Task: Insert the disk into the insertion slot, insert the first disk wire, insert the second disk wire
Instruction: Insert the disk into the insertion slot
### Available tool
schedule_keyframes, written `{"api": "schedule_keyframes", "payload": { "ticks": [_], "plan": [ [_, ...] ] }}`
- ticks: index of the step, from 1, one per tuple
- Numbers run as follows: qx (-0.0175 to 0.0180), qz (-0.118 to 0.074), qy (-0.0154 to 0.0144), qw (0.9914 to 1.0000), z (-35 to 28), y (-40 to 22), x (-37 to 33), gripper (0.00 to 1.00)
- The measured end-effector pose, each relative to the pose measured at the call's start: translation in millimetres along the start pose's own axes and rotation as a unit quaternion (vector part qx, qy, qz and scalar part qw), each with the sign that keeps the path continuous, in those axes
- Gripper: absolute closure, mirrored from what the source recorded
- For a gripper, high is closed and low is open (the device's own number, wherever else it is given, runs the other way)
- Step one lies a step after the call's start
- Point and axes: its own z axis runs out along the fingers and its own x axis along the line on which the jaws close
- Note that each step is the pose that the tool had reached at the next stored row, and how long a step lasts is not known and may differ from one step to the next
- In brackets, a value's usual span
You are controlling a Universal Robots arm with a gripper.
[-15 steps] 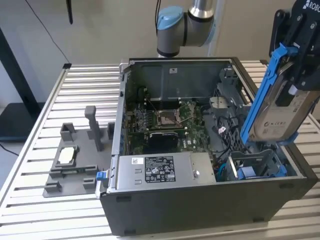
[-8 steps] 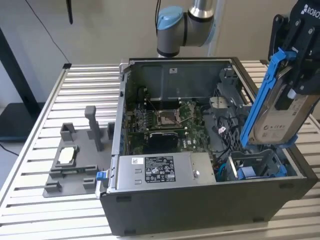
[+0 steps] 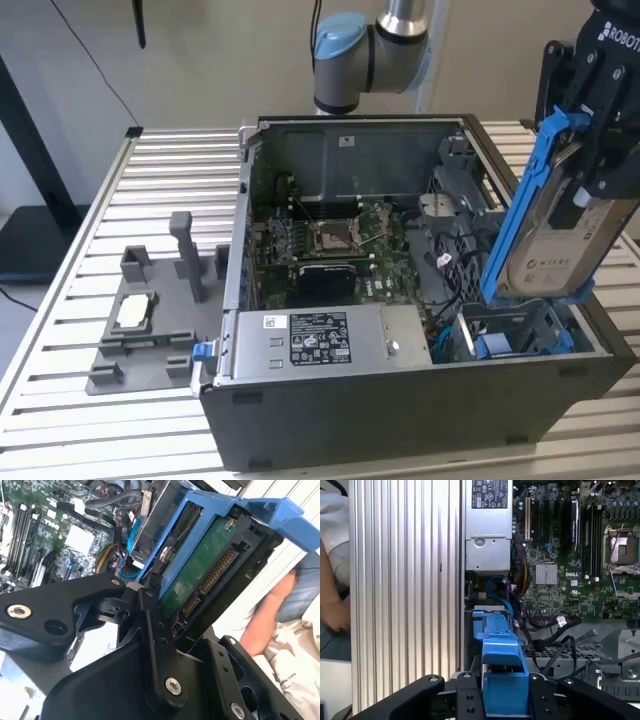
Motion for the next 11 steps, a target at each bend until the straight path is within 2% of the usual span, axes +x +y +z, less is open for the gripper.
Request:
{"api": "schedule_keyframes", "payload": {
  "ticks": [11],
  "plan": [
    [0.0001,0.0,0.0057,0.99998,11.2,-1.0,-0.7,0.67]
  ]
}}
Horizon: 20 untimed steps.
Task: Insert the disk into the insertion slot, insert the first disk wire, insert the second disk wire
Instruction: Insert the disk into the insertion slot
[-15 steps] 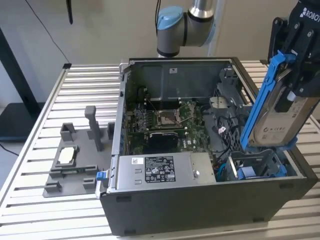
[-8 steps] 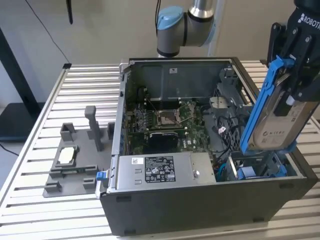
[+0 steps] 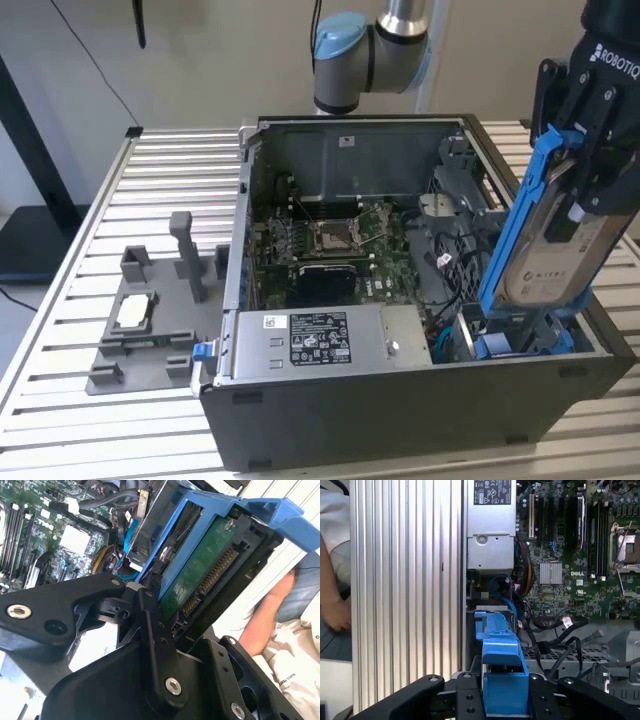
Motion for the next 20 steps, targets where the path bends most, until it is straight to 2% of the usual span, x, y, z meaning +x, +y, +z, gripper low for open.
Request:
{"api": "schedule_keyframes", "payload": {
  "ticks": [11,13,14,15,17,18,20],
  "plan": [
    [0.0002,-0.002,0.0003,1.0,19.6,-1.4,-1.4,0.67],
    [0.0002,-0.003,-0.0009,1.0,22.4,-1.5,-1.6,0.67],
    [0.0002,-0.003,-0.0025,0.99999,23.6,-1.6,-1.7,0.67],
    [0.0001,-0.003,-0.0056,0.99998,24.1,-1.6,-1.7,0.67],
    [0.0,-0.003,-0.0163,0.99986,25.1,-1.7,-1.8,0.67],
    [-0.0001,-0.004,-0.0195,0.9998,25.8,-1.7,-1.8,0.67],
    [-0.0001,-0.004,-0.02,0.99979,26.2,-1.8,-1.9,0.67]
  ]
}}
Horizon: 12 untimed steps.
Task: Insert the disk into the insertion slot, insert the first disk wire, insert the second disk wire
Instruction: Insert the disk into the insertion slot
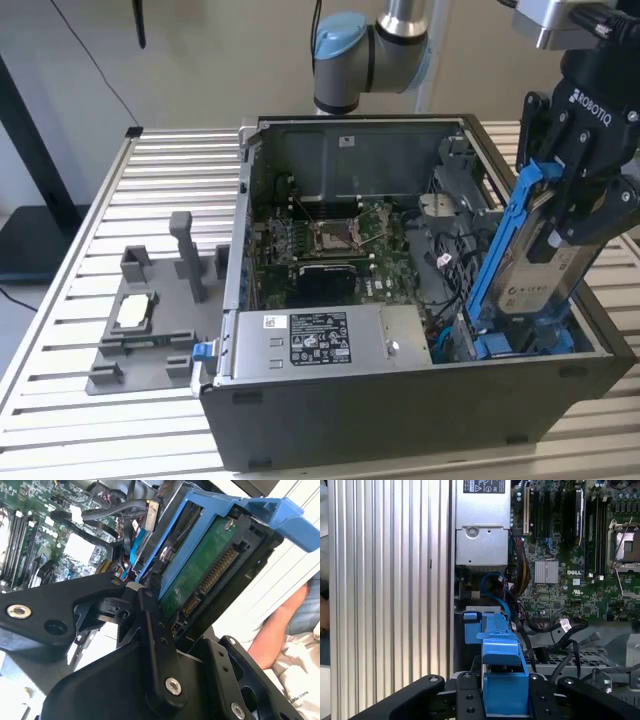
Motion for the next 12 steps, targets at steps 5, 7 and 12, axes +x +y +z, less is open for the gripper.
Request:
{"api": "schedule_keyframes", "payload": {
  "ticks": [5,7,12],
  "plan": [
    [0.0,0.0,0.0,1.0,3.6,-0.2,0.0,0.67],
    [0.0,0.0,0.0,1.0,6.6,-0.4,-0.1,0.67],
    [0.0004,0.0,0.0,1.0,10.9,-2.0,-0.3,0.67]
  ]
}}
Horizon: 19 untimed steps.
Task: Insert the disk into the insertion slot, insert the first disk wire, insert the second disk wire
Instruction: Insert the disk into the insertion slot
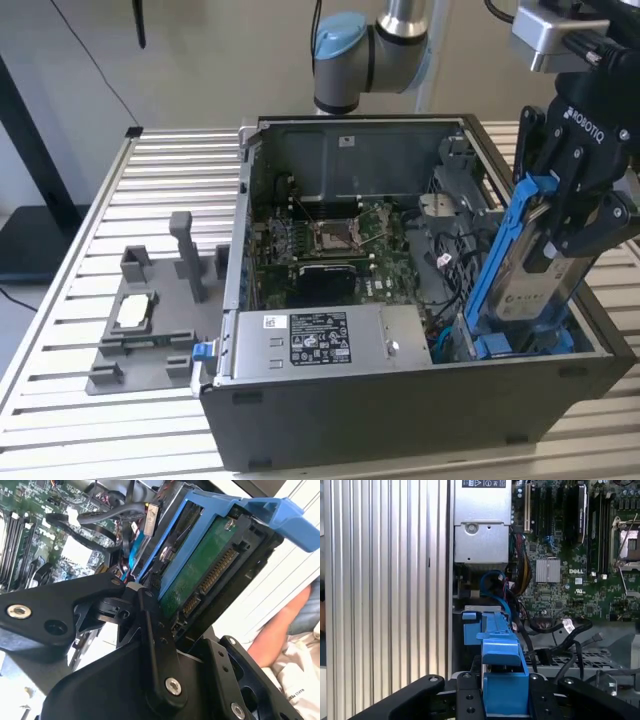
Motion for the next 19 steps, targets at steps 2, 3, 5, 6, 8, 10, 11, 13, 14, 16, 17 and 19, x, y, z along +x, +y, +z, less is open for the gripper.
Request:
{"api": "schedule_keyframes", "payload": {
  "ticks": [2,3,5,6,8,10,11,13,14,16,17,19],
  "plan": [
    [0.0006,0.0,0.0001,1.0,1.5,-0.2,0.0,0.67],
    [0.001,0.0,0.0,1.0,2.7,-0.4,-0.1,0.67],
    [0.0012,0.0,0.0001,1.0,5.1,-0.5,-0.7,0.67],
    [0.0012,0.0,0.0,1.0,6.7,-0.6,-1.1,0.67],
    [0.0012,0.0,0.0,1.0,10.2,-0.7,-1.6,0.67],
    [0.0012,0.0,-0.0003,1.0,13.9,-0.8,-1.8,0.67],
    [0.0012,0.0,-0.0004,1.0,15.8,-0.9,-1.9,0.67],
    [0.0012,0.0,-0.0004,1.0,19.4,-1.0,-2.1,0.67],
    [0.0012,0.0,-0.0004,1.0,21.2,-1.1,-2.2,0.67],
    [0.0012,0.0,-0.0004,1.0,24.9,-1.2,-2.3,0.67],
    [0.0013,0.0,-0.0004,1.0,25.9,-1.3,-2.3,0.67],
    [0.0012,0.0,-0.0002,1.0,25.9,-1.3,-2.3,0.67]
  ]
}}
